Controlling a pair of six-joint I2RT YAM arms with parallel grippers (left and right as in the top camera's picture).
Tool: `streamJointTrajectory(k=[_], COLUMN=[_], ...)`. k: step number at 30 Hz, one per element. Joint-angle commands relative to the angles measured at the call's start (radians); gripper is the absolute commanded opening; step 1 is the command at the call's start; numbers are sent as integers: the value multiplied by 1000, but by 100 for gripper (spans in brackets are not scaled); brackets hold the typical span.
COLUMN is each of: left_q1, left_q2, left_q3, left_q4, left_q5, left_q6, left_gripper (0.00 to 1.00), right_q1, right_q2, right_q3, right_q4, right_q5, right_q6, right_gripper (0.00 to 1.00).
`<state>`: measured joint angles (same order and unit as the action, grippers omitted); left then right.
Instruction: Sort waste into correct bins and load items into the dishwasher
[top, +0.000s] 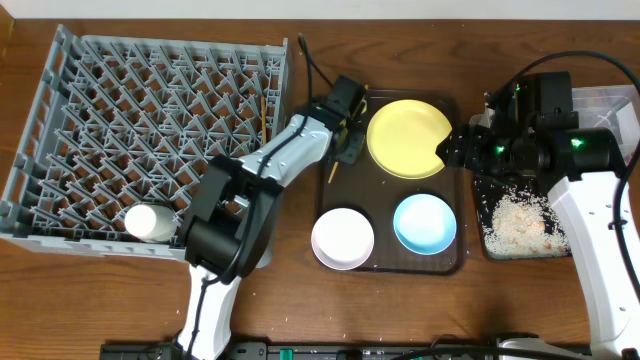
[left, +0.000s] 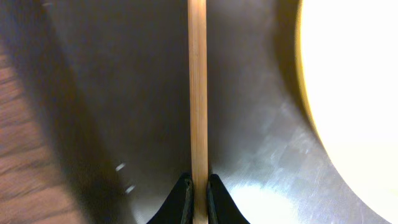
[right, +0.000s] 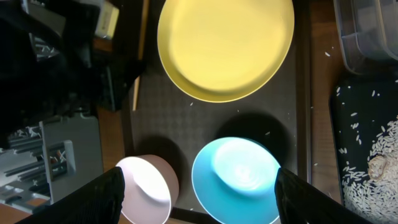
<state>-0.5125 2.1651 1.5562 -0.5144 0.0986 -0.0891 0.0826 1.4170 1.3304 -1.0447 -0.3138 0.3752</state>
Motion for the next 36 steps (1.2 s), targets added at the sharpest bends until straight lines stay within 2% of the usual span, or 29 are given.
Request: streamJointTrajectory(k=[1,4,8,13,20,26,28,30,33,36], left_q1=[37,64,120,192,251,268,268,268,265,264], left_q2=[-143,-259,-406,-448,-393,-373,-385,-405,-445,-499], left_q3=[8,8,8,0,-112,-133,-128,-114,-94,-90], left_q4=[-29,-103,-275,-419,-400,-373,-371,-382,-397,-395], left_q5=[-5,-5,-32,-109,-111,-111,-110,-106,-98,-31], left_q6=[-29,-28,-28,-10,21,22,21,21,21,21], left_gripper=[8,8,8,8,8,13,17,26,32,37], right_q1=[-3,-3,-3,-3,-3,-3,-3,-3,-3,-3], right_q2=[-10,-10,-10,-10,-10,-10,-10,-10,-10,-10], right_q3=[10,10,10,10,10,10,10,10,10,10], right_q4=[-2,-2,-3,-2,1,1,1,1,1,1], right_q5=[10,10,11,11,11,11,11,11,11,11], right_q6=[2,2,2,2,2,2,2,2,2,2], right_gripper=[75,75,75,76,76,76,76,76,76,76])
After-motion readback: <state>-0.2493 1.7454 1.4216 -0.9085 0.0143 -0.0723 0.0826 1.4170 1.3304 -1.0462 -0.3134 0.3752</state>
